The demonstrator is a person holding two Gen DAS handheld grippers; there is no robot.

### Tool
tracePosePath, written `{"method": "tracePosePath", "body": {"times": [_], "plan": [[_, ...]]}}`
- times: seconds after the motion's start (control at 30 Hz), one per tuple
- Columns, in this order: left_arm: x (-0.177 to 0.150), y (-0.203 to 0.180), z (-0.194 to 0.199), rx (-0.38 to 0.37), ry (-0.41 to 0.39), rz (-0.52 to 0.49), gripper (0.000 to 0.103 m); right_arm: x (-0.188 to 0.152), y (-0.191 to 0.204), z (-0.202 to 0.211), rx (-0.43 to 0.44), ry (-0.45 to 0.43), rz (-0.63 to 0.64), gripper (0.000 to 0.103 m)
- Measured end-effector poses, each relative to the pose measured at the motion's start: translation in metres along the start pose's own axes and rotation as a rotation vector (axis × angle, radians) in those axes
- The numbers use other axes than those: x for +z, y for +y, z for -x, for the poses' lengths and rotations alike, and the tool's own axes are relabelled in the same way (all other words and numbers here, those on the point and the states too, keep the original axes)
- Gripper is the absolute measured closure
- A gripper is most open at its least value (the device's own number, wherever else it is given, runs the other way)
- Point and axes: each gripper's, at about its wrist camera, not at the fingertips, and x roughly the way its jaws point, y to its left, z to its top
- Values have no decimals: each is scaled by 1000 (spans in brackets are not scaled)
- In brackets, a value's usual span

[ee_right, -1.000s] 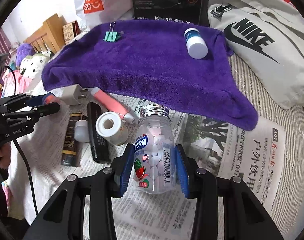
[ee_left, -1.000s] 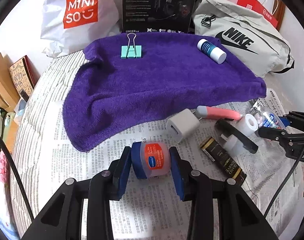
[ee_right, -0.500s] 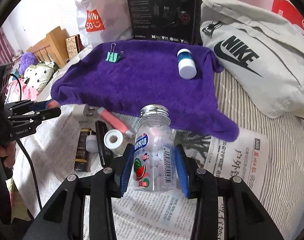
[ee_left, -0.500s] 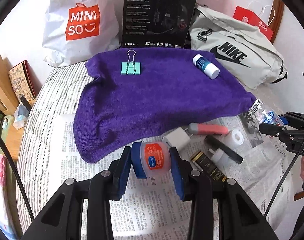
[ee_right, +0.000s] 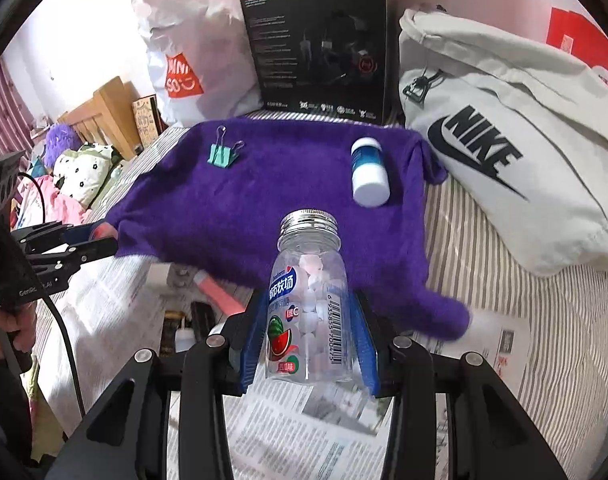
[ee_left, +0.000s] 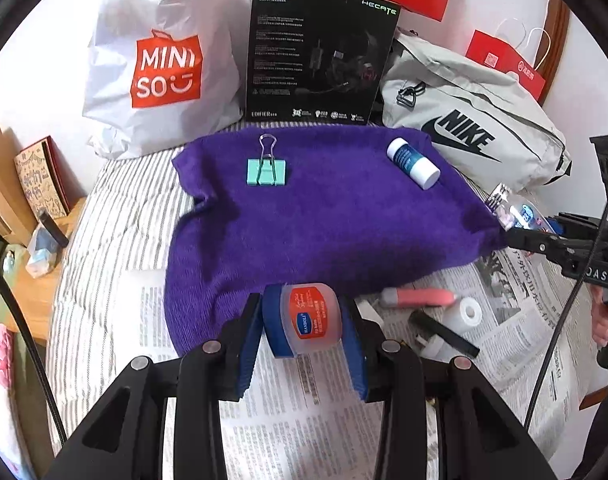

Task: Organize rigid objects
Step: 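Carry the tin with the left gripper while the right gripper carries the candy bottle onto the towel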

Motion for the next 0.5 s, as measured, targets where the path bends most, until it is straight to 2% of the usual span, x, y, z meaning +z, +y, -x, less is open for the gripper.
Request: {"method": "tracePosePath", "body": {"times": [0.23,0.5], "plan": [[19,5,-7,-1,-9,-1,67,25,-16,-19,-36,9,-10,62],[40,13,-28,2,-1,11,67,44,-29,-56,-49,59,-2,62]]}}
